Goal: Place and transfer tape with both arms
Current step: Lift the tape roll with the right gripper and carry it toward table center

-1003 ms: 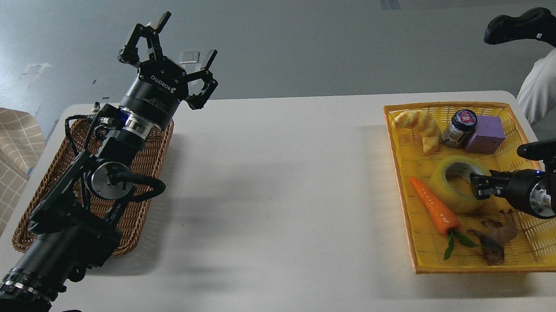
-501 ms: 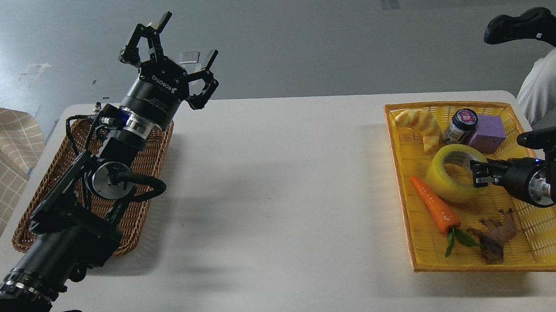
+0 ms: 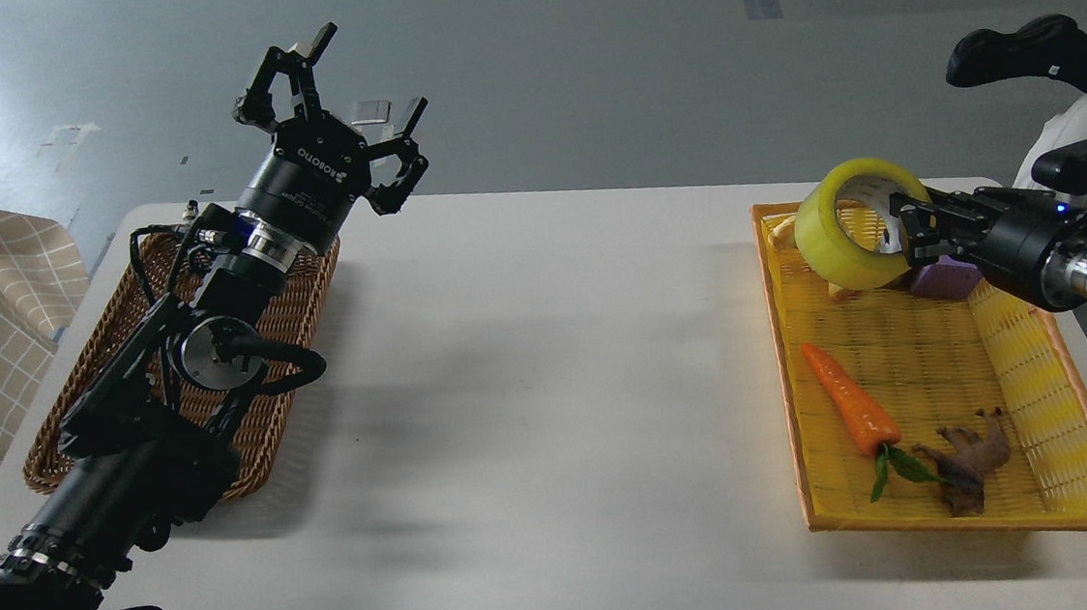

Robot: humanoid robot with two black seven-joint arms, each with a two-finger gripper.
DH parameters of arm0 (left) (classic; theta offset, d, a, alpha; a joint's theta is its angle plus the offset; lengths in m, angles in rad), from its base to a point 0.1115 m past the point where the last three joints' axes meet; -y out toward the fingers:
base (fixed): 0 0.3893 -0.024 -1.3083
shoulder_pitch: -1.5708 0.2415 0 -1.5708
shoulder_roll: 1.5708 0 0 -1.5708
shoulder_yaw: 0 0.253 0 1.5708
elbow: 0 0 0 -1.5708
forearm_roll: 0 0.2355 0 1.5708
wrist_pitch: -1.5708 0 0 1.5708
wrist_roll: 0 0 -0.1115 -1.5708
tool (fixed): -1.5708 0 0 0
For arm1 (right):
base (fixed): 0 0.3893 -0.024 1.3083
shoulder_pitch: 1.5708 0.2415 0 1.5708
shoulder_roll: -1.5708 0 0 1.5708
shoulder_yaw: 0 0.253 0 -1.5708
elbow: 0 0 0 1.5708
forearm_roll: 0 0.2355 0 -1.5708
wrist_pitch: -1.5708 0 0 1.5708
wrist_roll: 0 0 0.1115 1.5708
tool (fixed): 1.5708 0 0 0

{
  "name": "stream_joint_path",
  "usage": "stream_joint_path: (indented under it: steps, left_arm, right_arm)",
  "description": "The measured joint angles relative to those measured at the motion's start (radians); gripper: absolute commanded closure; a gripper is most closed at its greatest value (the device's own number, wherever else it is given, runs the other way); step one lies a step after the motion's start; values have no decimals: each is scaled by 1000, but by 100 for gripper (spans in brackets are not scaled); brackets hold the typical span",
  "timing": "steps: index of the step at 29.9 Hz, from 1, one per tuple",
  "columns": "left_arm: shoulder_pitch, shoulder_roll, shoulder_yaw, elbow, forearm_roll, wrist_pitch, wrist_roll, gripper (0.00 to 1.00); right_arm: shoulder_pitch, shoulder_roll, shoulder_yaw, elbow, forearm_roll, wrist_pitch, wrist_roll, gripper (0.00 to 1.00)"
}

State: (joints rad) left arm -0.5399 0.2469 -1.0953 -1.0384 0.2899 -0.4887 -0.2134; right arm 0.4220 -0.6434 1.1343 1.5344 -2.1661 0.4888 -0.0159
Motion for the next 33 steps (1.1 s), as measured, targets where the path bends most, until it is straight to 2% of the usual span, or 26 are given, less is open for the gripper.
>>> stream_joint_path:
  steps: [7,18,26,33]
  left_arm:
    - [1,-4,0,2,0,0,0,2]
    - [1,-5,0,2,0,0,0,2]
    - [-2,-5,-2,1,0,0,0,2]
    - [-14,-5,-2,0,0,0,0,2]
  right_arm:
    - [143,109,-90,-17,-6,0,1,100]
    - [285,290,-301,-159,-12,0,-1,100]
    - [322,434,-395,-289,-14,0,-1,100]
    - [333,503,-429,-351,-14,0,-1,100]
